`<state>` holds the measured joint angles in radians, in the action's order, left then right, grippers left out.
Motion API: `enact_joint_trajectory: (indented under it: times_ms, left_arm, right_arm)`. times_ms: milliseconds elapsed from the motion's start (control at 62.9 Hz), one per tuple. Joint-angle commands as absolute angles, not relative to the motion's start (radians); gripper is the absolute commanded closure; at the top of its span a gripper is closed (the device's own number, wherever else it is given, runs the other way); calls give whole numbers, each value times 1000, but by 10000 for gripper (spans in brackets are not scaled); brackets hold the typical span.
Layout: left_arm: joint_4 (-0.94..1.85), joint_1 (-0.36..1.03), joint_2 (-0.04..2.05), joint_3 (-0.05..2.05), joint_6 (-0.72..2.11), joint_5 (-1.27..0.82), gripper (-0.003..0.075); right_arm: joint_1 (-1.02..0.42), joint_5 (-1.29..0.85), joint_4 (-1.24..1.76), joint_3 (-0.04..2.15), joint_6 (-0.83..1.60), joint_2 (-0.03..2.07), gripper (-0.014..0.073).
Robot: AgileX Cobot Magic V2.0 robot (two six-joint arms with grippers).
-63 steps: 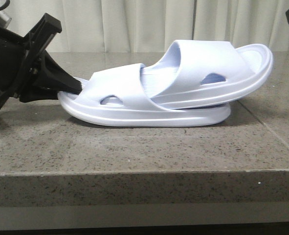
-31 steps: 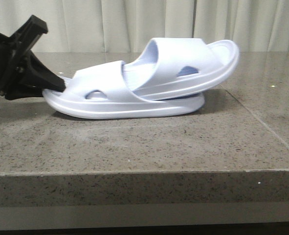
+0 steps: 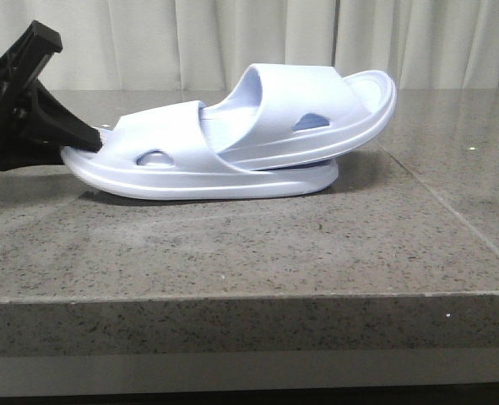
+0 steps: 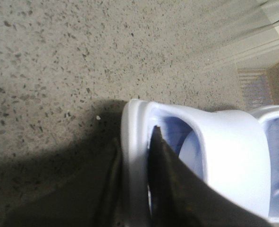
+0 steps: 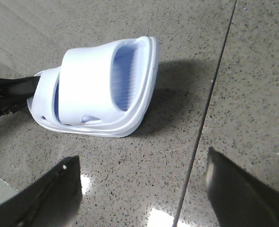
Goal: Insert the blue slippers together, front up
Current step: 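Open both grippers and withdraw them from the nested slippers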
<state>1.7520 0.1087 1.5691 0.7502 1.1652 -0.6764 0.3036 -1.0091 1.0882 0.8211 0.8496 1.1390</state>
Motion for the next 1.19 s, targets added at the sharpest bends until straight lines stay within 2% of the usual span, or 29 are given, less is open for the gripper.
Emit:
enact_joint_trajectory:
  times_ms: [0, 64, 239, 446, 589, 716, 891, 1177]
  left_arm:
    - [1775, 105, 1531, 771, 1174, -736, 389]
    - [1750, 105, 1515, 771, 1174, -729, 325]
    - [1530, 99, 1422, 782, 1036, -592, 321]
    - [868, 42, 1256, 866, 581, -587, 321]
    - [361, 36, 1134, 961, 235, -732, 321]
    - [80, 36, 1017, 987, 61, -846, 321]
    - [-58, 36, 855, 970, -28, -900, 321]
    - [-60, 36, 633, 879, -28, -885, 321]
  right_arm:
    - [311, -1025, 1139, 844, 863, 1115, 32]
    - [309, -1027, 1139, 844, 863, 1115, 32]
    - [306, -1032, 1137, 844, 863, 1113, 32]
    - [252, -1049, 1038, 851, 813, 1024, 32]
    - [158, -992, 765, 891, 581, 915, 32]
    - [83, -986, 496, 924, 376, 828, 34]
    - [42, -1007, 276, 925, 208, 722, 34]
    - [35, -1027, 259, 885, 197, 568, 34]
